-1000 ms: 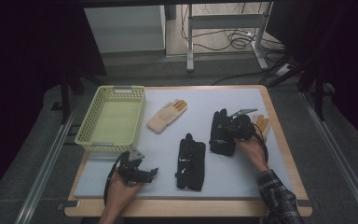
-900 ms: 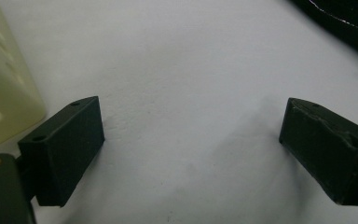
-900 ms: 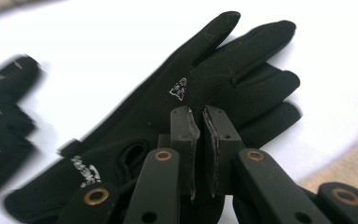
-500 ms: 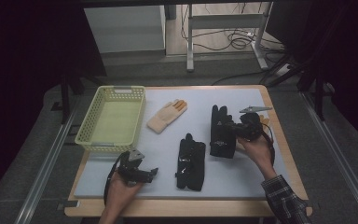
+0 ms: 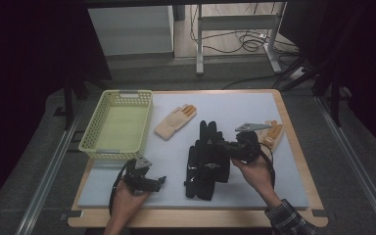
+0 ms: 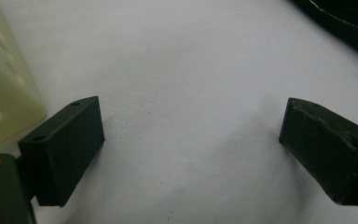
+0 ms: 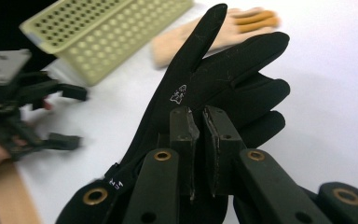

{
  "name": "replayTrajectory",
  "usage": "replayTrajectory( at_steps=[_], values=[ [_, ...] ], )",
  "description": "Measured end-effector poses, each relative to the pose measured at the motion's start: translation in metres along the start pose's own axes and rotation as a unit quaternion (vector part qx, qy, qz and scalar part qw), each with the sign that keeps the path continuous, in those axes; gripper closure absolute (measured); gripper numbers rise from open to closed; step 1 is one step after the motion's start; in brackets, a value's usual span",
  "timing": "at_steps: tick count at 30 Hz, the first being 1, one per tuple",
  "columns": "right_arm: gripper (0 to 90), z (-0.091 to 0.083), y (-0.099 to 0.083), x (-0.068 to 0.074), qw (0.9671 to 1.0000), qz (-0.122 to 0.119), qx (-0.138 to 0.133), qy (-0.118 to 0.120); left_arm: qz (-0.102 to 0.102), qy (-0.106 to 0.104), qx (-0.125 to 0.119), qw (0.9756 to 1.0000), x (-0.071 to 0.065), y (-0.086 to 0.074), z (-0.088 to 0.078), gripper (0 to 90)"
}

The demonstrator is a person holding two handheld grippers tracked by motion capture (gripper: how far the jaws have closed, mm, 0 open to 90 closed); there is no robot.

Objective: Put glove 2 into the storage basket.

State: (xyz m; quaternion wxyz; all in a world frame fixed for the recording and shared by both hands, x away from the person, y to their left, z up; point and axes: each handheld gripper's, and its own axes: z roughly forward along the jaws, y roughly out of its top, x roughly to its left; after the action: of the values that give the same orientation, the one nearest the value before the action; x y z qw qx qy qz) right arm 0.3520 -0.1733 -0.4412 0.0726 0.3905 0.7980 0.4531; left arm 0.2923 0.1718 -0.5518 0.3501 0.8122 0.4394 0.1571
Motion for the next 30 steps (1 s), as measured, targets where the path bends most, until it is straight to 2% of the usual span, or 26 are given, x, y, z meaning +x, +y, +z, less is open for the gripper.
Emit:
replayTrajectory(
  at_steps=[4,6,10,11,12,14,17,20,25,27,30],
  values=[
    [81.2,0.011,-0.007,0.022,0.9999,0.007,0.001,0.014,0.0,0.0,0.0,1.0,0.0,0.0,0.0,6.7],
    [81.2,0.013,-0.009,0.024,0.9999,0.009,0.001,0.014,0.0,0.0,0.0,1.0,0.0,0.0,0.0,6.7],
    [81.1,0.026,-0.024,0.031,0.9998,0.017,0.004,0.007,-0.001,0.0,-0.001,1.0,0.0,0.0,0.0,6.6],
    [81.0,0.028,-0.028,0.032,0.9998,0.017,0.004,0.002,-0.001,0.0,-0.001,1.0,0.0,0.0,0.0,6.7],
    [80.7,0.034,-0.036,0.032,0.9999,0.01,0.006,-0.012,-0.001,0.0,0.0,1.0,0.0,0.0,0.0,6.7],
    [80.3,0.036,-0.038,0.032,0.9998,0.01,0.008,-0.014,0.0,0.0,0.0,1.0,0.0,0.0,0.0,6.7],
    [75.1,0.046,-0.049,0.032,0.9996,-0.004,0.016,-0.021,-0.001,0.0,0.0,1.0,0.0,0.0,0.0,6.7],
    [63.7,0.052,-0.052,0.034,0.9992,-0.02,0.024,-0.026,-0.001,0.0,0.0,1.0,0.0,0.0,0.0,6.7],
    [54.0,0.043,-0.044,0.034,0.9976,-0.058,0.015,-0.035,-0.001,0.0,0.0,1.0,0.0,0.0,0.0,6.7],
    [53.9,0.036,-0.041,0.031,0.9965,-0.07,0.01,-0.044,-0.001,0.0,0.0,1.0,0.0,0.0,0.0,6.7],
    [59.2,0.027,-0.04,0.023,0.9961,-0.073,0.009,-0.049,-0.001,0.0,0.0,1.0,0.0,0.0,0.0,6.7]
  ],
)
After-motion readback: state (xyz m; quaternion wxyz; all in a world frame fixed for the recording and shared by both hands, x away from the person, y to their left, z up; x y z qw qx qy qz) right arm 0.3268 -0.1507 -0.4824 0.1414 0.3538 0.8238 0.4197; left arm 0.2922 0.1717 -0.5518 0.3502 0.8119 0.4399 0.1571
